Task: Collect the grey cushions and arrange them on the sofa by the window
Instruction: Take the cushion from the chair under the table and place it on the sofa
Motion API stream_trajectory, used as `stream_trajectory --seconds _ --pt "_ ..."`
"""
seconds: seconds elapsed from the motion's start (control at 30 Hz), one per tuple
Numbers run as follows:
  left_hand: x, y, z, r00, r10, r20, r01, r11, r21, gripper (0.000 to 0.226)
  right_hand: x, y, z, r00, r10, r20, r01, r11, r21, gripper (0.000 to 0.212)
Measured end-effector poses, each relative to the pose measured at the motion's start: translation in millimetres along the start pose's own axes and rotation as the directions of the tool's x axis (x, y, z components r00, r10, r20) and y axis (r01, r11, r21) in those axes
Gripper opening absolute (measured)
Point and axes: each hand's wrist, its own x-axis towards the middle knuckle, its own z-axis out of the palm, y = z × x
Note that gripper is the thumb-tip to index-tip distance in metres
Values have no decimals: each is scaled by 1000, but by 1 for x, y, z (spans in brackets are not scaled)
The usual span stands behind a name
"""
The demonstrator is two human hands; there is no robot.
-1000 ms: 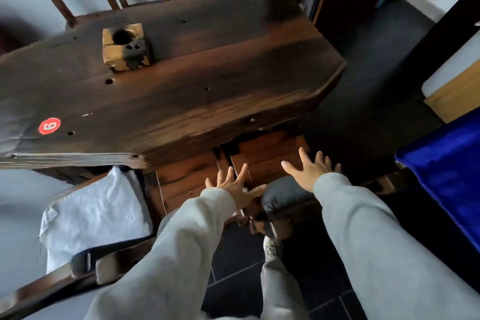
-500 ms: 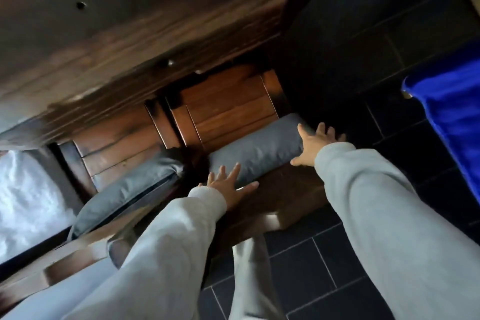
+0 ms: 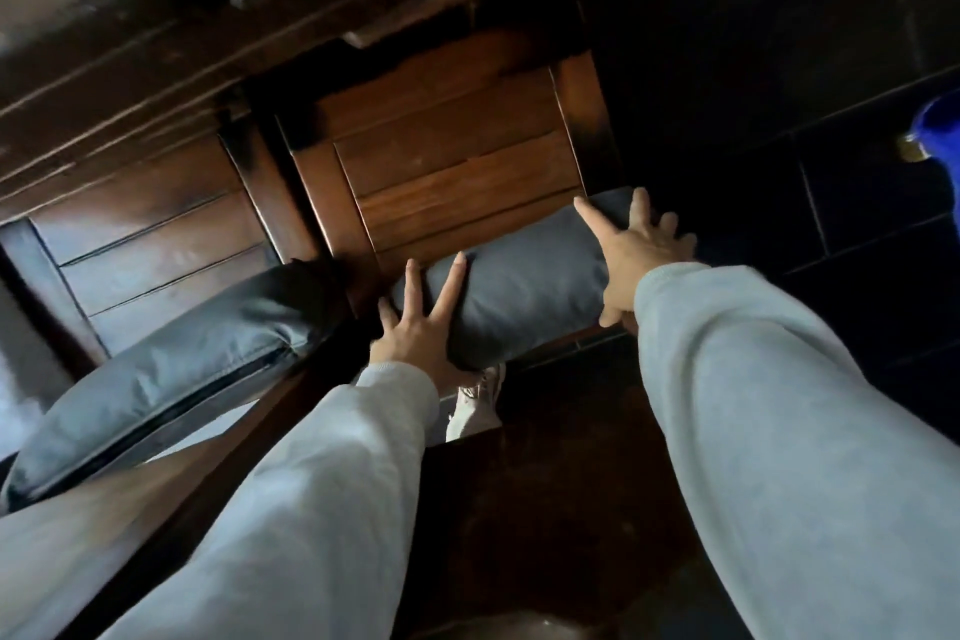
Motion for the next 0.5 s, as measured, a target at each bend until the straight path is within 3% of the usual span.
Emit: stream_trajectory --seconds 0.27,0.5 --pt "-3 -1 -27 998 5 -61 -11 994 -112 118 -20 1 -21 993 -72 -91 73 997 7 101" --pt "-76 -8 -136 966 43 -256 -70 993 -98 114 -110 -8 -93 961 -109 -254 149 978 144 86"
